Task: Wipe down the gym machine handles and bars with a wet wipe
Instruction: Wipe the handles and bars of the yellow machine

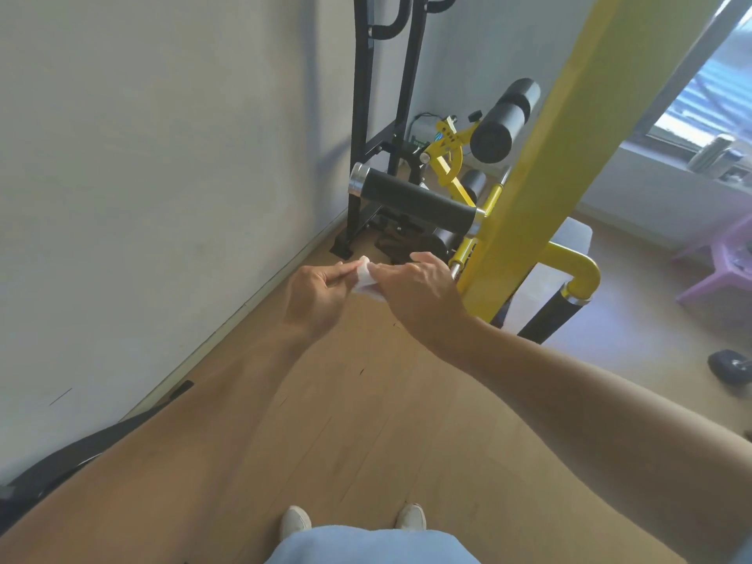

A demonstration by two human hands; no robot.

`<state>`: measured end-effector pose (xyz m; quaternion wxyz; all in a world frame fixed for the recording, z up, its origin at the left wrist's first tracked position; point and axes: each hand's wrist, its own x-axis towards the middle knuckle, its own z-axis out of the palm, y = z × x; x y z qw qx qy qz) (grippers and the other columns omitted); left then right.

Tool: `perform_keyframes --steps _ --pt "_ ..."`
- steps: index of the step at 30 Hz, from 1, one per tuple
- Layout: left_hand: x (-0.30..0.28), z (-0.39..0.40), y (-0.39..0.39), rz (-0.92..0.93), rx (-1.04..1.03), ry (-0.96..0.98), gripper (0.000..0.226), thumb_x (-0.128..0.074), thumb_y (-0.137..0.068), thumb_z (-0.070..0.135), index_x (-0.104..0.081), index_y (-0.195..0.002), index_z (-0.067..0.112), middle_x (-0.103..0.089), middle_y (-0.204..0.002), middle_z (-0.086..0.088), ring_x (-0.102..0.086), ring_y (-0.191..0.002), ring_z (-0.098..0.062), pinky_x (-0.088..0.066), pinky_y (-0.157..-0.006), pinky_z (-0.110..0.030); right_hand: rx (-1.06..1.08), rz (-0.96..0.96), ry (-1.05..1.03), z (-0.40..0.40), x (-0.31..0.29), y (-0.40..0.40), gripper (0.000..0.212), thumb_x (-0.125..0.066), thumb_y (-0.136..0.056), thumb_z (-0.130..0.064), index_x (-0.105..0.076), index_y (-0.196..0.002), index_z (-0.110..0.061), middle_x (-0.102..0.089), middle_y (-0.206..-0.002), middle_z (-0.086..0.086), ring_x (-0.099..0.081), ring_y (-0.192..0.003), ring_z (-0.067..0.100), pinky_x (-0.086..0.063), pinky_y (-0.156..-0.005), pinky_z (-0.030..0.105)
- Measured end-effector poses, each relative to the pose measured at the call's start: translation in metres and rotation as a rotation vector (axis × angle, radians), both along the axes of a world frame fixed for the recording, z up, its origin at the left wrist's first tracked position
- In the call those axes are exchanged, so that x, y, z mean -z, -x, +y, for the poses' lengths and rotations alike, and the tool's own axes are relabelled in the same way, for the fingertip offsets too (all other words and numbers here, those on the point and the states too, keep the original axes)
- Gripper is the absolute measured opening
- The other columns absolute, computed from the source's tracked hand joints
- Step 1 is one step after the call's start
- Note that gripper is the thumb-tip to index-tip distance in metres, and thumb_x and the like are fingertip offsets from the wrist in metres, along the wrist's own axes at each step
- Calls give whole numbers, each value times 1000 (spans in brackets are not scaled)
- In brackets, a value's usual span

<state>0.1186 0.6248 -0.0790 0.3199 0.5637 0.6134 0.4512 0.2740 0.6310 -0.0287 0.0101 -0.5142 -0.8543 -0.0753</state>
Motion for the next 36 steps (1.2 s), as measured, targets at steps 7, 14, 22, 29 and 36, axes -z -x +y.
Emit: perform_keyframes --steps 7,14,22,29,36 --pt "0 2 -3 -18 7 17 26 -67 -95 28 -73 -118 18 -75 -114 -3 -67 -110 -24 -53 -91 -26 91 -510 -86 -8 -13 -26 15 -53 -99 -27 -64 -105 -19 -64 -70 3 -68 -75 24 -37 -102 46" --pt "-1 2 -4 -18 12 -13 27 -67 -95 27 -72 -118 15 -74 -113 -5 -69 -108 -14 -55 -91 -24 -73 -37 -70 8 12 4 22 -48 -105 -26 -65 -111 -13 -73 -87 -4 -65 -69 15 -43 -92 29" --pt "2 4 -3 4 -3 1 25 -67 -94 29 -74 -116 19 -71 -121 -3 -65 -116 -15 -46 -84 -3 170 -580 -74 -2 4 -22 21 -54 -99 -32 -62 -98 -13 -72 -86 7 -70 -88 29 -34 -110 55" --pt "2 1 -7 -59 -20 -12 22 -65 -97 22 -74 -115 13 -77 -104 -5 -70 -102 -8 -53 -100 -38 27 -57 5 12 4 18 19 -51 -104 -34 -64 -104 -20 -72 -85 -5 -69 -76 17 -47 -83 30" --pt "6 -5 -15 23 -165 1 29 -60 -100 28 -69 -126 20 -72 -119 3 -65 -108 -4 -45 -86 -4 -181 -634 -51 -22 -27 -39 31 -70 -88 -15 -65 -119 -15 -71 -108 4 -63 -111 31 -32 -113 47"
